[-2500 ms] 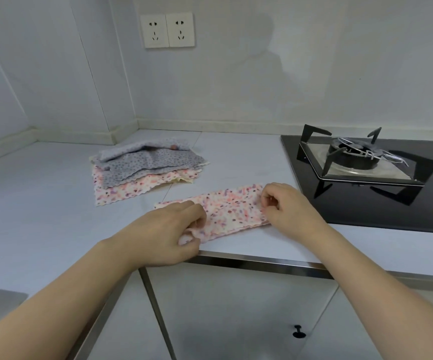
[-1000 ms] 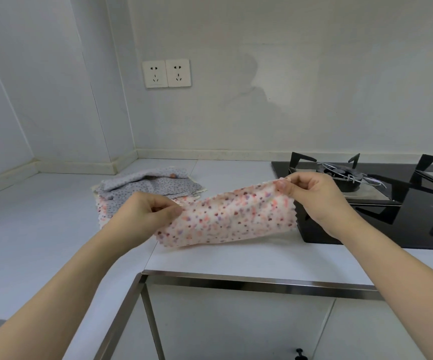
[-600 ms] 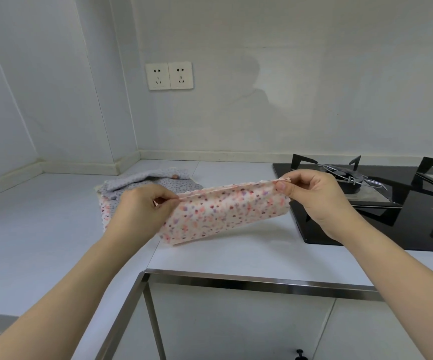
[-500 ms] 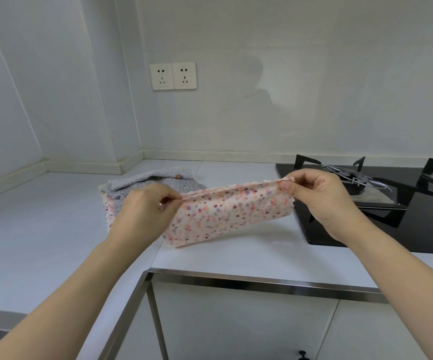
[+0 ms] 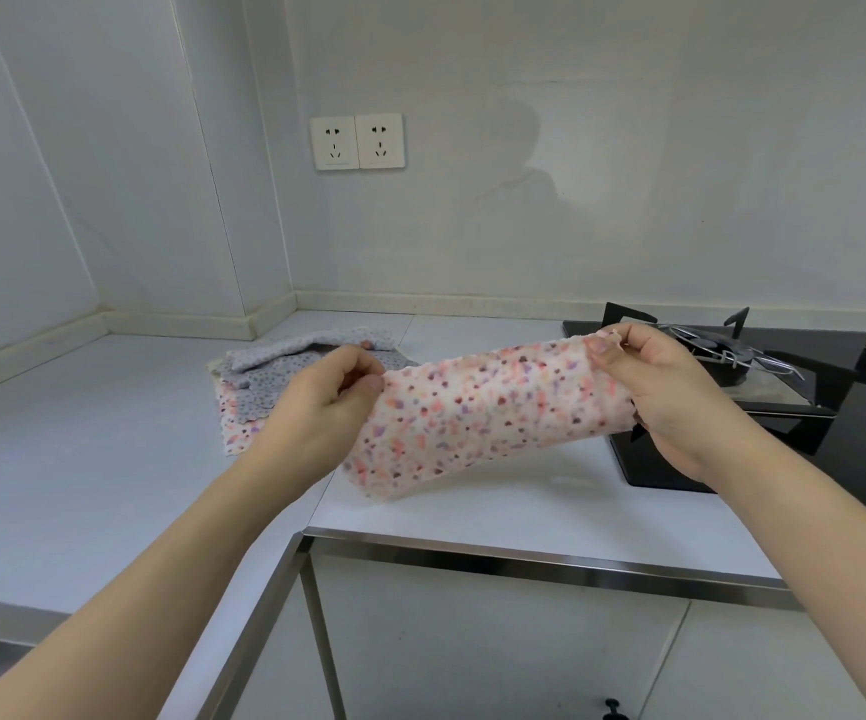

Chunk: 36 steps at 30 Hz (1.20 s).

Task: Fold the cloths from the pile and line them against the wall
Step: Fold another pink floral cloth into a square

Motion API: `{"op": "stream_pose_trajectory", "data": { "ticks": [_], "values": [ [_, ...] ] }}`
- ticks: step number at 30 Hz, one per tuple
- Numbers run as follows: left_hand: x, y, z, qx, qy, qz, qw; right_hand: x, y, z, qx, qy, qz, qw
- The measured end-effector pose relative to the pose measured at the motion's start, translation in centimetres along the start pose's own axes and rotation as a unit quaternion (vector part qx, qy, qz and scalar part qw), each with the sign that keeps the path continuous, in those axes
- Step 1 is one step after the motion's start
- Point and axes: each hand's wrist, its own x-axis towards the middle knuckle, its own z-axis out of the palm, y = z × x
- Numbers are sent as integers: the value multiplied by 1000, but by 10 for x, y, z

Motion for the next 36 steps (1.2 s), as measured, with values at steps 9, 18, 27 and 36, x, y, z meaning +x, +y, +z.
{"op": "stream_pose_trajectory", "data": {
  "ticks": [9, 18, 27, 36],
  "values": [
    [29, -8, 34, 134, -97, -79, 983, 40, 34, 9, -396, 40, -38, 916],
    [54, -74, 72, 407, -89, 31, 909, 78, 99, 27, -629, -54, -26, 775],
    [52, -68, 91, 356, 7, 190, 915, 84, 106, 30, -679, -75, -60, 728],
    [23, -52, 104, 321, -259, 73, 908, 87, 101, 13, -672, -97, -6, 734]
  ]
}}
